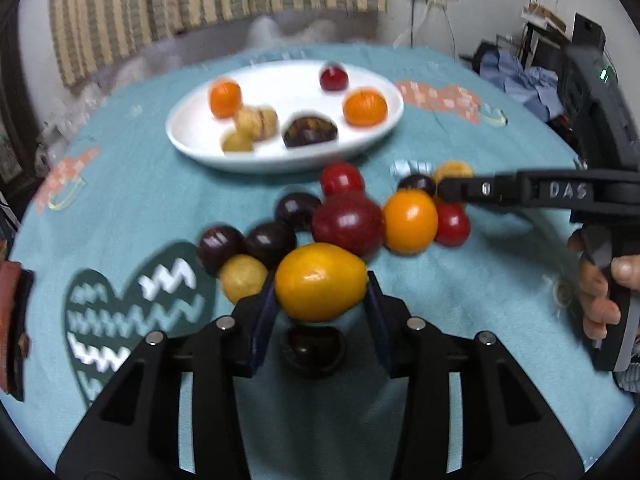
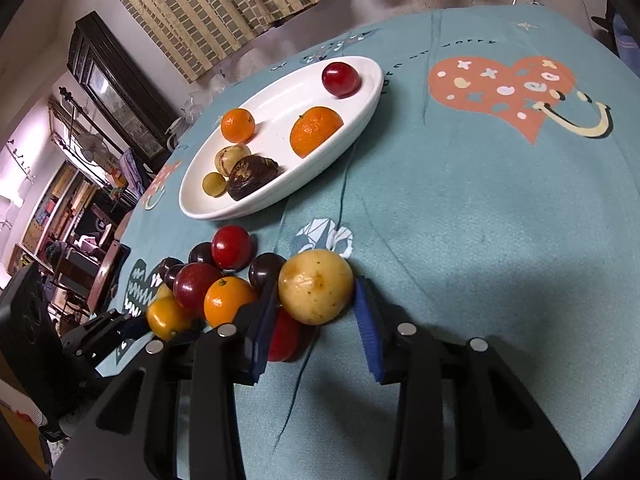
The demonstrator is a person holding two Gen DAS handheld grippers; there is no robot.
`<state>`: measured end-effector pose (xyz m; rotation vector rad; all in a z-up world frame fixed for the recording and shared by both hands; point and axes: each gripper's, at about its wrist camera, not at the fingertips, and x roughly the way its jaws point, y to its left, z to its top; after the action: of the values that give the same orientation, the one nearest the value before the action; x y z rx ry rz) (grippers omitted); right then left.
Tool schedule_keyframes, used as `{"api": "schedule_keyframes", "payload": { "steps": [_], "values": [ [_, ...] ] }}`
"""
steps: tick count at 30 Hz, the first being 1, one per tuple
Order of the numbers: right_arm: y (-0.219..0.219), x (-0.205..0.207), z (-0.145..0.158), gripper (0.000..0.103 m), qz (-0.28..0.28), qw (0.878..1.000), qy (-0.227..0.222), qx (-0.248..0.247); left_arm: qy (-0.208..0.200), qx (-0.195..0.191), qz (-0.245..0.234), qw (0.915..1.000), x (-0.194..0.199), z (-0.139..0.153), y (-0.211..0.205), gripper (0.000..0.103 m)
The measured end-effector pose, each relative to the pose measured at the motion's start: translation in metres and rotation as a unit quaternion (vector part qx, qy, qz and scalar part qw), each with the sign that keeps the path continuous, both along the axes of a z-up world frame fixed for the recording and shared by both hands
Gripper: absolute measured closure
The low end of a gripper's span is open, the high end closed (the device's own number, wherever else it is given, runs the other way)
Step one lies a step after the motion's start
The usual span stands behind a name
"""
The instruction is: Organize fruits
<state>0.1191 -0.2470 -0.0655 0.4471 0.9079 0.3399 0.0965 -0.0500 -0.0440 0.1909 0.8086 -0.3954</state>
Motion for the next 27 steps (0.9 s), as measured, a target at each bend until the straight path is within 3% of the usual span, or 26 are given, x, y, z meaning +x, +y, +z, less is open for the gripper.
{"api": "schedule_keyframes", "payload": {
  "steps": [5, 10, 15, 16, 17, 19, 25, 26, 27],
  "values": [
    [-0.005, -0.012, 0.034, 0.066, -0.017, 0.998, -0.060, -0.013, -0.042, -0.030, 0.022, 0.9984, 0.001, 0.032, 0.013, 0.060],
    [0.016, 0.024, 0.052, 0.066, -0.005, 0.997, -0.062, -0.047, -0.021, -0.038, 0.058, 0.9974, 0.060, 0.047, 0.006, 0.060],
    [0.035, 0.062, 0.049, 0.065, -0.003, 0.996, -0.076, -0.046, 0.012, -0.046, 0.095, 0.9944, 0.116, 0.038, 0.005, 0.059],
    [0.040, 0.068, 0.045, 0.065, 0.001, 0.996, -0.070, -0.050, 0.012, -0.045, 0.097, 0.9942, 0.122, 0.036, 0.004, 0.053],
    [0.041, 0.071, 0.043, 0.065, 0.000, 0.997, -0.063, -0.053, 0.009, -0.047, 0.099, 0.9939, 0.124, 0.036, 0.005, 0.034],
    [0.040, 0.071, 0.038, 0.064, -0.001, 0.997, -0.059, -0.049, -0.011, -0.063, 0.102, 0.9928, 0.120, 0.041, 0.009, 0.022],
    [0.031, 0.051, 0.049, 0.063, 0.000, 0.997, -0.065, -0.034, -0.028, -0.045, 0.093, 0.9943, 0.101, 0.049, 0.021, 0.022],
    [0.032, 0.043, 0.053, 0.061, 0.005, 0.997, -0.066, -0.036, -0.029, -0.043, 0.096, 0.9941, 0.097, 0.048, 0.025, 0.022],
    [0.033, 0.032, 0.056, 0.050, 0.011, 0.997, -0.066, -0.042, -0.028, -0.040, 0.100, 0.9938, 0.090, 0.047, 0.032, 0.022]
  ]
}}
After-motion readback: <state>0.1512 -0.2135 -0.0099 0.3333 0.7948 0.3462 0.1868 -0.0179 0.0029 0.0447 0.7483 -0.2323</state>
